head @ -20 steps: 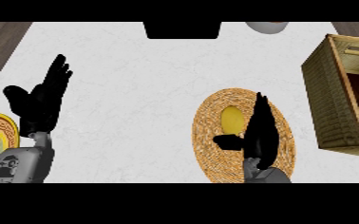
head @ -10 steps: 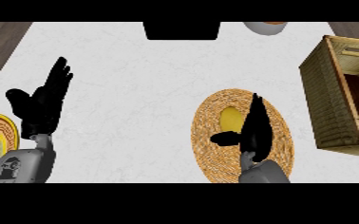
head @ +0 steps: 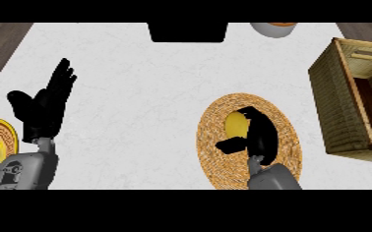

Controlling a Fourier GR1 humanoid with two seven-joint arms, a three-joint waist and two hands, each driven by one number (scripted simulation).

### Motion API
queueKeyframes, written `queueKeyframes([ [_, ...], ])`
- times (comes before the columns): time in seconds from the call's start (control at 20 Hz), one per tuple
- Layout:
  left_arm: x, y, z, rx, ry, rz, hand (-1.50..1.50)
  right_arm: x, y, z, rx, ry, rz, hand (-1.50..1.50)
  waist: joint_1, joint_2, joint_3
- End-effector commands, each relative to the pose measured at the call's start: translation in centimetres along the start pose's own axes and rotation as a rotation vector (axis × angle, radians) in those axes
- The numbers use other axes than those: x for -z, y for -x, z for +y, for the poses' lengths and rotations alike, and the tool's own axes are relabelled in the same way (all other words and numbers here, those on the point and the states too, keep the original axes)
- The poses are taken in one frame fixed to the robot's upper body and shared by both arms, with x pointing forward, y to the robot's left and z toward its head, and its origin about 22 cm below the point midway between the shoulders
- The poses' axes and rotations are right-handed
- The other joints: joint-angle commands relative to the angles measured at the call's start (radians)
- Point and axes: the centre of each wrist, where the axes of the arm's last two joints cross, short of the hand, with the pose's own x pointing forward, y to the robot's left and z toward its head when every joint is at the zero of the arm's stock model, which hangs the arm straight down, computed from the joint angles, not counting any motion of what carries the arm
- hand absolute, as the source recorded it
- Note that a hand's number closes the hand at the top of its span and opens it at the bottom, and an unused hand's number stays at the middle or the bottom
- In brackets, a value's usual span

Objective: Pick the lemon from the placemat and place it in the basket

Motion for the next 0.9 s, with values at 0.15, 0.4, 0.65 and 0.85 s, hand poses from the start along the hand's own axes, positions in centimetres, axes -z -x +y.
queueKeyframes([
  [0.15,-1.6,-0.4,0.3,0.017,0.009,-0.005,0.00,-0.5,1.2,2.4,-0.026,-0.033,0.009,1.50,0.014,0.018,0.016],
  [0.4,-0.1,0.1,-0.3,-0.002,0.003,0.005,0.00,-7.0,5.2,3.1,-0.214,-0.419,-0.428,1.50,0.003,0.012,0.017],
  [0.65,-0.3,0.1,-0.2,0.014,-0.004,0.000,0.00,-12.3,10.2,1.7,-0.247,-0.660,-0.709,1.50,-0.007,0.007,0.019],
  [0.85,-0.1,-0.4,0.0,-0.007,-0.035,0.007,0.00,-14.4,13.0,-2.7,-0.033,-0.650,-0.830,1.50,-0.037,0.008,0.019],
])
